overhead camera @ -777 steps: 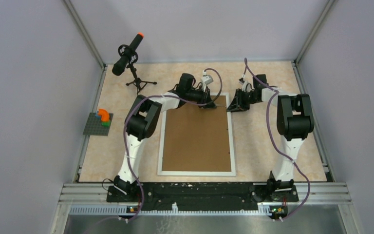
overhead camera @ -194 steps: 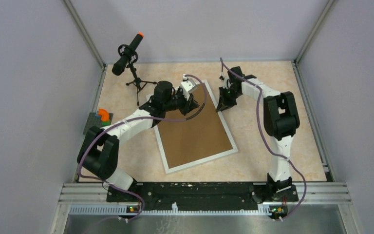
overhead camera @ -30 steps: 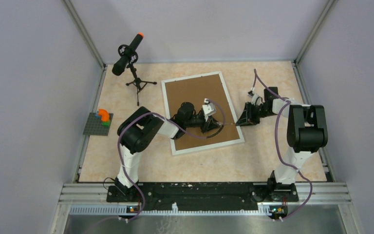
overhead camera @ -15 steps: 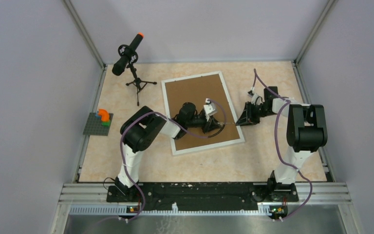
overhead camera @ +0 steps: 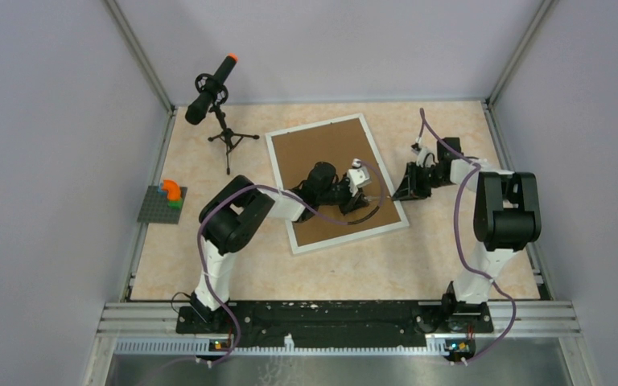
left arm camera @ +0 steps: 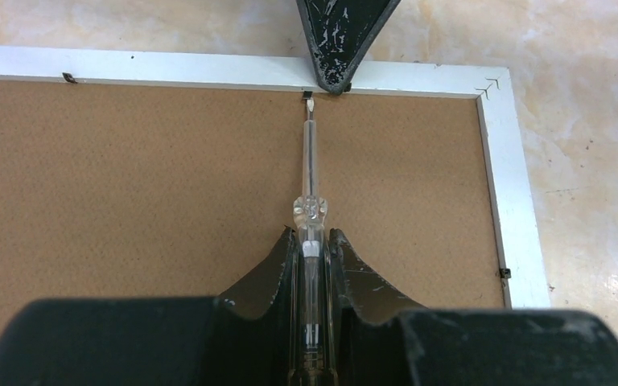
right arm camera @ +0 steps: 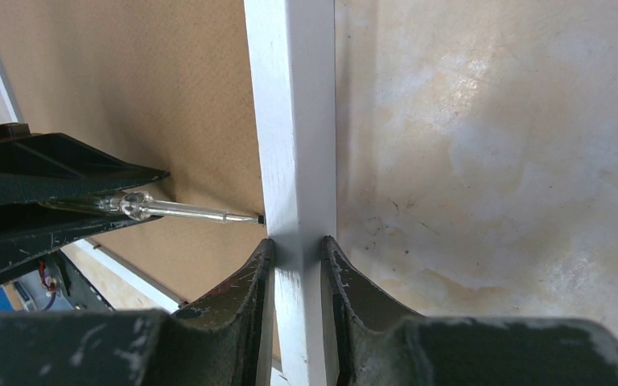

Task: Take the photo out of the frame
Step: Release the photo frame item from the photo frame, then place the screwdriver at the center of the board, then turn over the photo frame at the center of the board.

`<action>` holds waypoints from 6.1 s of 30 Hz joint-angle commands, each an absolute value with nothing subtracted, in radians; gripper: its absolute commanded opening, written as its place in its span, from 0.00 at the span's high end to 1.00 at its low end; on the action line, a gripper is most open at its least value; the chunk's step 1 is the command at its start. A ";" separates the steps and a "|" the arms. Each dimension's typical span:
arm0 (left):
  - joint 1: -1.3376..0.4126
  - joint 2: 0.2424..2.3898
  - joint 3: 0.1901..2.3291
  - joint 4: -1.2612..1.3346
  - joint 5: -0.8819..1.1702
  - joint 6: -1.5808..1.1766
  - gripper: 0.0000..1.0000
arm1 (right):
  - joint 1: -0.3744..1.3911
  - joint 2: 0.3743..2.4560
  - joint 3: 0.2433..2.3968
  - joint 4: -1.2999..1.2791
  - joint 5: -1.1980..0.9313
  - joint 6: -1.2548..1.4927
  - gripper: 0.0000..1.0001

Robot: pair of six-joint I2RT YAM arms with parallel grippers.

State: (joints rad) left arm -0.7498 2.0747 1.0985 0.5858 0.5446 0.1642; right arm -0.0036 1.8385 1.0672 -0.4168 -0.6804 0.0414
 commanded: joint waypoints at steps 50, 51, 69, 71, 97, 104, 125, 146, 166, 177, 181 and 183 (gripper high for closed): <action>-0.651 1.655 1.125 0.359 0.533 0.125 1.00 | 0.259 1.765 1.146 -0.463 -0.298 0.116 0.45; -0.650 1.651 1.121 0.356 0.526 0.124 1.00 | 0.263 1.779 1.147 -0.465 -0.292 0.115 0.47; -0.618 1.586 1.063 0.288 0.482 0.132 1.00 | 0.257 1.838 1.166 -0.511 -0.367 0.097 1.00; -0.604 1.586 1.067 0.273 0.499 0.128 1.00 | 0.239 1.820 1.156 -0.504 -0.427 0.094 1.00; -0.287 1.406 1.229 -0.705 0.576 0.369 1.00 | 0.162 1.627 1.149 -0.458 -0.633 -0.103 0.33; -0.175 1.459 1.238 -0.988 0.348 0.420 1.00 | 0.161 1.637 1.168 -0.479 -0.634 -0.138 0.32; -0.085 1.850 1.228 -0.850 0.091 0.369 0.65 | 0.146 1.647 1.200 -0.503 -0.564 -0.119 0.24; -0.339 1.481 1.286 -0.750 0.431 0.705 0.01 | 0.126 1.475 1.249 -0.314 -0.417 -0.053 0.01; -0.962 2.084 1.792 -0.830 0.349 0.505 0.11 | -0.090 1.693 1.284 -0.544 -0.611 0.054 0.01; -1.045 2.283 1.943 -0.859 0.166 0.398 0.46 | -0.162 1.777 1.306 -0.566 -0.671 0.110 0.01; -1.068 2.315 1.935 -0.875 0.071 0.380 0.43 | -0.164 1.777 1.286 -0.528 -0.702 0.109 0.01; -1.082 2.332 1.914 -0.887 0.045 0.385 0.44 | -0.164 1.778 1.267 -0.502 -0.719 0.121 0.01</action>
